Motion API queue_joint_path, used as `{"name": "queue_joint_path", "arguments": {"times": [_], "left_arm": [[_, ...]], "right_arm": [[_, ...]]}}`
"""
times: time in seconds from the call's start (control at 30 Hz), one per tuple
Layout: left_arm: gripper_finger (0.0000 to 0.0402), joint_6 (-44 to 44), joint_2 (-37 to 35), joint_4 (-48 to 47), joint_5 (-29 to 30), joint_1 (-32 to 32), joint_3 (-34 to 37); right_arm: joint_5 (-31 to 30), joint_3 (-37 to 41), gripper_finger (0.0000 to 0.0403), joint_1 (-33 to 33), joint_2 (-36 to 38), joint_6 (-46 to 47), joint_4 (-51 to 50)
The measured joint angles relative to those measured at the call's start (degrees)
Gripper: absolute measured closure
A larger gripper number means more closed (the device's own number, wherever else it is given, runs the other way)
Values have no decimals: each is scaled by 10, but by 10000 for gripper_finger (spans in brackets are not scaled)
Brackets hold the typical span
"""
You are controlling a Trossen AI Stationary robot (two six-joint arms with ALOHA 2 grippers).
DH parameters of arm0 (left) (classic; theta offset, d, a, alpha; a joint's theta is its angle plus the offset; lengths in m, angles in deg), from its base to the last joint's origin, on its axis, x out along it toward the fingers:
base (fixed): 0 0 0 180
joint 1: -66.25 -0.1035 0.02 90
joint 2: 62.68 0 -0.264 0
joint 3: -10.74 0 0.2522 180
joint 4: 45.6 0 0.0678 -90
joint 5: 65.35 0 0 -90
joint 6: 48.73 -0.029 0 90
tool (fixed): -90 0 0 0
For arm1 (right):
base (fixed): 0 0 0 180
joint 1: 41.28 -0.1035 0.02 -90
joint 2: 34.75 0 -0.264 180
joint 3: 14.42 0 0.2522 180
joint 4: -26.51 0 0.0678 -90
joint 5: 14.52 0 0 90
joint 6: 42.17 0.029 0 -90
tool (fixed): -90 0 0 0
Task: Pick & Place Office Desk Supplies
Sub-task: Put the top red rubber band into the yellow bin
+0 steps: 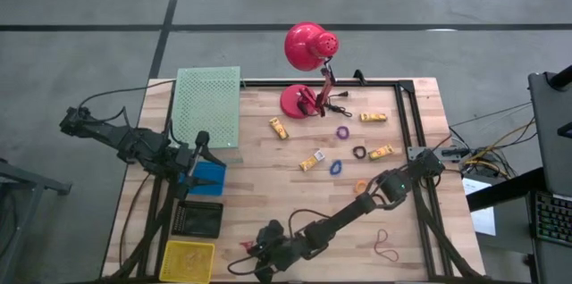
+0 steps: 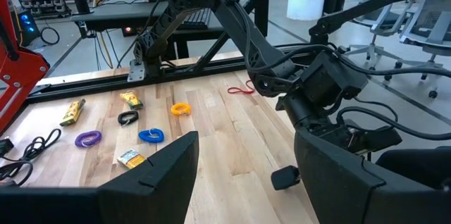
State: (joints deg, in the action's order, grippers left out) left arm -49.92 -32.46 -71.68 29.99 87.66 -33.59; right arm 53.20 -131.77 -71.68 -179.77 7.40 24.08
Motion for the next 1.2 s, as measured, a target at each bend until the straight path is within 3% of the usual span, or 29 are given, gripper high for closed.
{"name": "queue_joint_path", "arguments": {"times": [0.23, 0.57, 1.0, 1.2], "left_arm": [[162, 0, 0, 0, 0, 0, 0], [162, 0, 0, 0, 0, 0, 0], [161, 0, 0, 0, 0, 0, 0], [162, 0, 0, 0, 0, 0, 0]], "right_arm": [[2, 0, 384, 0, 0, -19, 9], [-1, 1, 369, -4, -1, -270, 8], [-2, 0, 368, -3, -1, -198, -17], [-11, 0, 337, -3, 0, -195, -38]]}}
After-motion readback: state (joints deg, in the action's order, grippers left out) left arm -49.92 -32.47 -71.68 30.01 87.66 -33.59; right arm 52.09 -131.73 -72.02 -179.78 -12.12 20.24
